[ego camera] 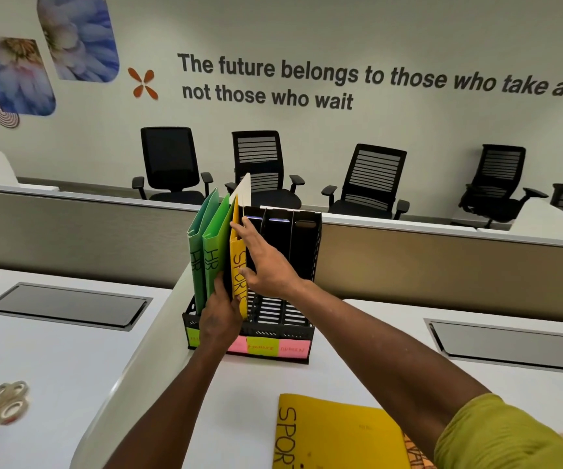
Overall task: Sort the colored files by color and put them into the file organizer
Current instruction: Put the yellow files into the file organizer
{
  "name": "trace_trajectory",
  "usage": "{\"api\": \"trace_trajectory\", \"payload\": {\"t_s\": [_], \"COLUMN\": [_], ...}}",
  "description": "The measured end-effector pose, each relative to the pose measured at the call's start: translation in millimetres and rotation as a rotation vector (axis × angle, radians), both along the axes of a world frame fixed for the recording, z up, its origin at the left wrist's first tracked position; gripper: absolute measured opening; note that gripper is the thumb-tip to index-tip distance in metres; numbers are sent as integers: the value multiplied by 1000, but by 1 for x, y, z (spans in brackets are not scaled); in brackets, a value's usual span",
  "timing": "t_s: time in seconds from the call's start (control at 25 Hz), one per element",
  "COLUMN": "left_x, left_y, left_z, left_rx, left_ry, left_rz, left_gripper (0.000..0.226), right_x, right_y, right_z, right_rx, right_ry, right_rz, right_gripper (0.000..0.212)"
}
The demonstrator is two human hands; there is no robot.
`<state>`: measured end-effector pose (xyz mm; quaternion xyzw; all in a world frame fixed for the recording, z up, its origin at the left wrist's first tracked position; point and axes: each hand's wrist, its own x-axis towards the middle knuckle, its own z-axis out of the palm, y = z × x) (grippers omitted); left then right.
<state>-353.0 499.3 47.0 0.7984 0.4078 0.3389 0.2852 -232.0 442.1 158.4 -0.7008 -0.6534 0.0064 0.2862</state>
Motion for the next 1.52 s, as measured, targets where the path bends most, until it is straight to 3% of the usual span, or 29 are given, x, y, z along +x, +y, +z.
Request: {"api": "trace_trajectory", "payload": {"t_s": [0.24, 0.64, 0.8, 0.92, 1.12, 1.28, 1.52], "left_x": [-7, -31, -40, -47, -60, -70, -77], "left_y": [-18, -82, -109, -133, -166, -189, -209], "left_z": [6, -29, -55, -81, -119, -132, -130], "left_rx": [23, -103, -150, -226, -370, -408, -367], "left_ry": [1, 45, 145, 333, 566, 548, 492], "left_rz": [27, -12, -30, -96, -177, -200, -172], "left_gripper": [56, 69, 77, 82, 88, 76, 73], "right_x": [1, -21, -29, -35, -46, -54, -68], "right_y": [-23, -96, -117, -134, -165, -196, -238], "right_z": [-8, -84, -109, -126, -161, -194, -237], "right_rx": [28, -64, -125, -157, -425, -642, -764], "right_ry": [116, 276, 271, 271, 268, 246, 163], "right_rz": [-99, -200, -224, -238, -215, -244, -574], "right_gripper": [99, 91, 91, 91, 96, 96, 91]}}
